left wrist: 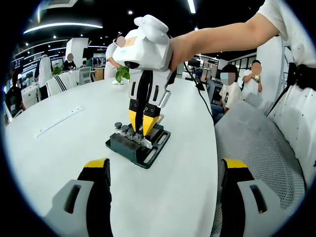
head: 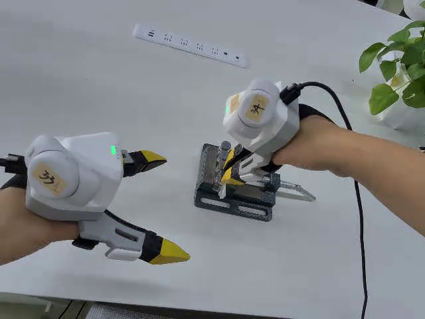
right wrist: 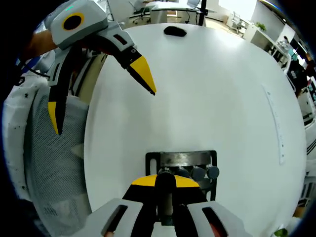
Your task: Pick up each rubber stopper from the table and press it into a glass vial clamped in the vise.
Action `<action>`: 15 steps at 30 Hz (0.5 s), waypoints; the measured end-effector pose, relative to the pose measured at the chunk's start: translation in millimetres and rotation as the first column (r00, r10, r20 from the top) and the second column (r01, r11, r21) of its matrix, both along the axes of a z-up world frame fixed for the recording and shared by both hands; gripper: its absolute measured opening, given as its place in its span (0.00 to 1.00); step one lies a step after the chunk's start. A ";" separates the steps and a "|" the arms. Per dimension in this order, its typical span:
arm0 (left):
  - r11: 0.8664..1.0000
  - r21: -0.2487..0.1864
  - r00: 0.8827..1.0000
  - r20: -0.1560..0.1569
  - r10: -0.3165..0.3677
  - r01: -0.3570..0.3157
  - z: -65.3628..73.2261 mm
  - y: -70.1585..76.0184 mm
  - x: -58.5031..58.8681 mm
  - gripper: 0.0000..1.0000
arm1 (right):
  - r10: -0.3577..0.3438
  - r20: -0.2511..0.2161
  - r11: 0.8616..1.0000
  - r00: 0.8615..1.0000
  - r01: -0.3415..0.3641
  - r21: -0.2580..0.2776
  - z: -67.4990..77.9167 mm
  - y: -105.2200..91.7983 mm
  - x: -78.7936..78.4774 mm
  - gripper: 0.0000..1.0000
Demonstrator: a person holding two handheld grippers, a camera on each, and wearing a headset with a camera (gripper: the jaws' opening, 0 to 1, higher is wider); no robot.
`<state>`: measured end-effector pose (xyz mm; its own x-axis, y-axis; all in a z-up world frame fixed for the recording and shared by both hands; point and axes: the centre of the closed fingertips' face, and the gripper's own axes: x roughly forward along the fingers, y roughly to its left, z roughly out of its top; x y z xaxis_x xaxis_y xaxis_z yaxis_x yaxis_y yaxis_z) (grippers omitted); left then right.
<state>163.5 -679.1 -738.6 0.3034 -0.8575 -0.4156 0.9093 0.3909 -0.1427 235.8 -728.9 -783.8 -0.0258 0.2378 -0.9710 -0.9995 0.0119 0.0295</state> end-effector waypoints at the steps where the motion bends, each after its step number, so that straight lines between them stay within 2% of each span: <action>1: 1.000 -0.001 1.000 -0.001 0.000 0.000 0.4 -0.4 -0.2 0.92 | 0.011 0.000 1.000 1.000 -0.011 -0.013 -0.7 -1.2 1.3 0.05; 9: 1.000 -0.003 1.000 0.000 0.002 -0.002 -0.1 0.7 1.1 0.92 | 0.091 0.002 0.992 0.996 -0.090 -0.085 -1.5 -1.3 -2.6 0.05; 15: 1.000 -0.006 1.000 -0.001 0.002 -0.002 1.3 -0.9 1.1 0.92 | 0.093 -0.001 0.991 0.996 -0.093 -0.097 -2.5 -2.6 -1.7 0.05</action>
<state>164.6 -680.0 -737.2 0.3048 -0.8595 -0.4104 0.9083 0.3919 -0.1462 234.1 -731.6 -786.3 -0.0402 0.1398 -0.9894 -0.9965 -0.0782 0.0294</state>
